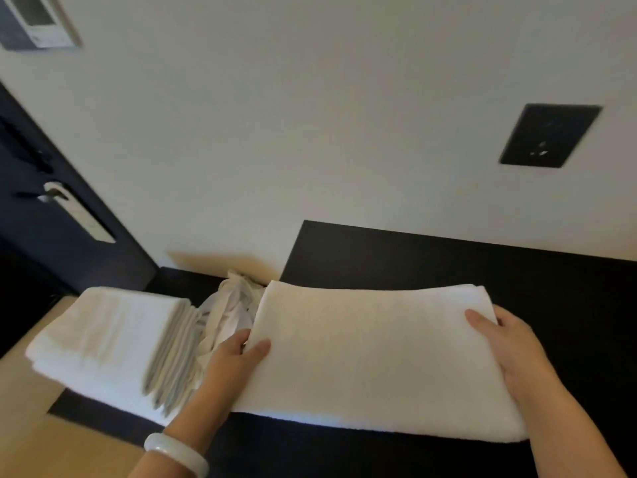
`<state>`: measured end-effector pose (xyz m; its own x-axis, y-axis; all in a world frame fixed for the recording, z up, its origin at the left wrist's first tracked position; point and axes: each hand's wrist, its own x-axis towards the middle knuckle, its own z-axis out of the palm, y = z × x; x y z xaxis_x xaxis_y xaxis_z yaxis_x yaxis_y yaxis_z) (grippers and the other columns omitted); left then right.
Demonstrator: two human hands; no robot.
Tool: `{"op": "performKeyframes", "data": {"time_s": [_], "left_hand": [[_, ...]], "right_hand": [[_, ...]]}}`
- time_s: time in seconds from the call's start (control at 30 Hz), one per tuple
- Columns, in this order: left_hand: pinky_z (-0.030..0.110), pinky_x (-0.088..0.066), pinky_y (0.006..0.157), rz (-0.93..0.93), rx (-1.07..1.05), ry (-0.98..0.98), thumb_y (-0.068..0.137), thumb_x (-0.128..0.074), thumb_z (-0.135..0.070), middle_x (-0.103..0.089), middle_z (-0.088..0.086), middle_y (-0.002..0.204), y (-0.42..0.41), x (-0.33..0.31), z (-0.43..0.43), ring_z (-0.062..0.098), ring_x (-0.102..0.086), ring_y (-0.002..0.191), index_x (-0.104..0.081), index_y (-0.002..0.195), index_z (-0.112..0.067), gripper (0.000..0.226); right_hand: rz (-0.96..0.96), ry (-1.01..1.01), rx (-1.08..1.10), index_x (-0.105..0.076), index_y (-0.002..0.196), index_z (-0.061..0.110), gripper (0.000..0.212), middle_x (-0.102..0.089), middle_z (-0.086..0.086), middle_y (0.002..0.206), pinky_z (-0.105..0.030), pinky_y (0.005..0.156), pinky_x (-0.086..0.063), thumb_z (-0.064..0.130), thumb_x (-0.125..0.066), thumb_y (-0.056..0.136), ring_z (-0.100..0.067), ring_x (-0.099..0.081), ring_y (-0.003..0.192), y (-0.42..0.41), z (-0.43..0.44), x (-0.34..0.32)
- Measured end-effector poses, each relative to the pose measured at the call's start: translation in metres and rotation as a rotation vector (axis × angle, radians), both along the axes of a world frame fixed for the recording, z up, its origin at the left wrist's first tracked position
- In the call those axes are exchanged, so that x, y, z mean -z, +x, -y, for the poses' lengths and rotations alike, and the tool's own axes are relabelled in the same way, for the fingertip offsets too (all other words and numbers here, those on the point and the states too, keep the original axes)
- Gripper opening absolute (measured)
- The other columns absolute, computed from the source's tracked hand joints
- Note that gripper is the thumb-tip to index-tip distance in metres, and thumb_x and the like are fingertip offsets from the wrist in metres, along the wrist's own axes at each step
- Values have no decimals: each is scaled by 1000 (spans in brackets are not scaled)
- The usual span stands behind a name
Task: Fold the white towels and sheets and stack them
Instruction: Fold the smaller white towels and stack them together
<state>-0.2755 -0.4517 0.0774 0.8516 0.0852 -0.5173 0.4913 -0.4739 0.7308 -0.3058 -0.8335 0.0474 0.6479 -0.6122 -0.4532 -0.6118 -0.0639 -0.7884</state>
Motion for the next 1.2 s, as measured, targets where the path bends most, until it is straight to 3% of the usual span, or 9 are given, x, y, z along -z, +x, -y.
{"op": "performKeyframes", "data": {"time_s": [0.07, 0.13, 0.47, 0.57, 0.67, 0.77, 0.9, 1.07, 1.2], "left_hand": [[44, -56, 83, 6, -58, -9, 93, -61, -42, -70, 1, 103, -6, -2, -23, 21, -70, 89, -55, 121, -30, 31], [42, -57, 80, 23, -122, -39, 93, -61, -41, -71, 1, 103, -13, -2, -51, 21, -71, 88, -56, 123, -30, 32], [49, -59, 81, 142, -339, -148, 95, -61, -37, -76, 0, 90, -44, 2, -244, 25, -74, 79, -68, 104, -25, 17], [50, -59, 77, 162, -369, -121, 95, -62, -35, -76, 1, 88, -54, 9, -319, 24, -73, 77, -69, 100, -25, 14], [49, -59, 75, 172, -418, -97, 94, -63, -30, -76, 1, 83, -60, 18, -385, 24, -73, 72, -70, 96, -23, 9], [47, -57, 74, 170, -447, -68, 93, -65, -25, -75, 1, 78, -56, 26, -433, 27, -71, 73, -70, 90, -22, 6], [47, -55, 77, 154, -433, -19, 92, -65, -27, -73, 4, 81, -35, 36, -471, 30, -69, 78, -69, 87, -20, 9], [37, -57, 71, 153, -410, 45, 92, -65, -30, -73, -3, 78, -7, 48, -489, 19, -70, 71, -68, 90, -27, 5], [33, -56, 67, 127, -363, 98, 91, -66, -33, -73, -4, 76, 21, 58, -504, 16, -70, 68, -67, 89, -28, 5]], "right_hand": [[25, 11, -37, -55, 120, 46, 34, -65, 7, 98, -39, 64, -49, 46, -65, 87, -22, -65, 87, 11, -24, -5], [47, 3, -91, -55, 116, 52, 31, -65, 10, 97, -34, 59, -46, 46, -65, 87, -21, -66, 86, 23, -53, -10], [126, -20, -420, -57, 84, 56, 16, -67, 14, 95, -36, 64, -49, 43, -64, 90, -19, -65, 88, 63, -268, -52], [132, 1, -525, -63, 102, 46, 13, -70, 6, 102, -47, 79, -55, 40, -65, 91, -25, -67, 93, 66, -347, -48], [127, 31, -602, -63, 118, 25, 27, -69, -3, 107, -53, 89, -53, 33, -64, 93, -29, -66, 96, 75, -419, -38], [97, 82, -576, -62, 114, 22, 23, -68, -5, 110, -52, 91, -52, 29, -65, 93, -30, -64, 100, 82, -476, -30], [109, 124, -517, -64, 90, 25, 4, -70, -10, 101, -56, 96, -50, 23, -67, 92, -34, -65, 98, 97, -518, -13], [65, 208, -491, -66, 107, 19, 18, -70, -11, 101, -53, 90, -54, 28, -68, 91, -34, -66, 94, 121, -534, 20], [46, 295, -415, -68, 105, 16, 16, -72, -11, 98, -43, 75, -56, 25, -67, 92, -33, -68, 89, 134, -541, 48]]}}
